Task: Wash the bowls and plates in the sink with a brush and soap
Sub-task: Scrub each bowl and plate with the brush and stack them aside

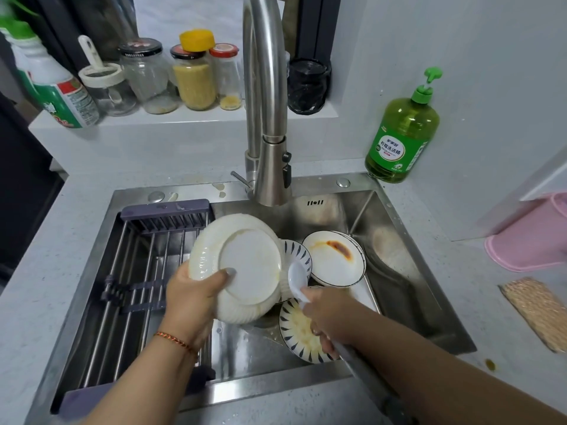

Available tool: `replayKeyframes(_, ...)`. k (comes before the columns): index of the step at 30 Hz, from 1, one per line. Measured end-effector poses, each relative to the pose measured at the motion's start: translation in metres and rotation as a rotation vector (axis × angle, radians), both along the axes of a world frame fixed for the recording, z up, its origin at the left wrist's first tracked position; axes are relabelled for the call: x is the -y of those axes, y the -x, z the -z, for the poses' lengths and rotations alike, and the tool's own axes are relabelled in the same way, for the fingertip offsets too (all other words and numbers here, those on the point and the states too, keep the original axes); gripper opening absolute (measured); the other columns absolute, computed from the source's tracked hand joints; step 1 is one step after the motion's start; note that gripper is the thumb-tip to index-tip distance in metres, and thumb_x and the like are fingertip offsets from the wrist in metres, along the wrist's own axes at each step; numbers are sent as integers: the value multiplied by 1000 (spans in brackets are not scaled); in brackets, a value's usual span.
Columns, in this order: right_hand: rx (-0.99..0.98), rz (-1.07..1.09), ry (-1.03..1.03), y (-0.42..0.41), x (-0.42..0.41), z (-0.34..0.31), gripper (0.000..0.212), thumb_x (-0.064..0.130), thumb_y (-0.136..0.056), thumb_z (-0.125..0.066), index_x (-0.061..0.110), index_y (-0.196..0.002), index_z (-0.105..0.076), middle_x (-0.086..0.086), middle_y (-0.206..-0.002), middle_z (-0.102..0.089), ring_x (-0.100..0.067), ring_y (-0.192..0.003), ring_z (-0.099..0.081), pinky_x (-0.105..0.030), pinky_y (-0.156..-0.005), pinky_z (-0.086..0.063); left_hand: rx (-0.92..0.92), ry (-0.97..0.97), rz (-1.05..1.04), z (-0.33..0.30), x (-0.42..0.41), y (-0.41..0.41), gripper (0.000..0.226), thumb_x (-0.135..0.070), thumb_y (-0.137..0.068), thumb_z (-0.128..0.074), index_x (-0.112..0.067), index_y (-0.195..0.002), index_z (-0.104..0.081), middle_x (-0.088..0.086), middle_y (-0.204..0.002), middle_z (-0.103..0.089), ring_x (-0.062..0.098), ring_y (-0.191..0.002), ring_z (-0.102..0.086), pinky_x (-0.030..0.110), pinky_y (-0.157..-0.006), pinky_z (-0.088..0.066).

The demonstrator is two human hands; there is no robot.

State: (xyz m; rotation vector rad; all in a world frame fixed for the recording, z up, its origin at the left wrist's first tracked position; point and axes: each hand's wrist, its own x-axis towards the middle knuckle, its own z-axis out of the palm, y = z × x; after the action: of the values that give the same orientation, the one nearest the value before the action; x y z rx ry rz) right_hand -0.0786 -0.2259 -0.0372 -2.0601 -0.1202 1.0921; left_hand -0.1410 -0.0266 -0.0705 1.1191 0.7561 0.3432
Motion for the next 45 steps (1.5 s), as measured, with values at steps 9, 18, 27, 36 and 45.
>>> replayKeyframes(9,104,275,-132,-12,-10,7,45,32,-84,-69,9,-113,-43,-11,-74,-54,-16,-38,-42,-24,-37,-39,116,426,-104,17,38,4,55,2,-74,-63,-5,-128,-56,18,-119,-67,33,-109,-64,54,-84,-55)
replayKeyframes(18,190,-44,-28,-41,5,-12,51,25,-75,-79,17,-115,-47,-7,-79,-58,-14,-42,-48,-26,-41,-44,44,373,244,10,10,11,69,5,-57,-80,0,-122,-58,23,-114,-68,35,-98,-68,42,-70,-59)
replayKeyframes(27,278,-56,27,-54,10,-17,77,29,-84,-69,26,-147,-25,-8,-95,-66,-12,-36,-49,-26,-44,-47,-72,150,448,-14,-18,-9,66,6,-49,-77,3,-112,-62,25,-107,-69,40,-95,-68,45,-71,-59)
replayKeyframes(36,178,39,-38,-35,4,-14,53,21,-97,-35,35,-148,-28,-21,-72,-56,-26,-40,-48,-38,-51,-42,-182,-106,356,-5,0,-7,50,5,-50,-82,-2,-97,-67,19,-96,-72,38,-91,-68,52,-79,-57)
replayKeyframes(45,318,-218,80,-25,-22,-36,53,19,-100,-33,37,-149,-23,-12,-83,-57,-16,-35,-48,-22,-38,-42,-269,-466,531,-9,18,-5,41,-14,-41,-75,-14,-81,-69,5,-81,-71,22,-77,-66,33,-68,-55)
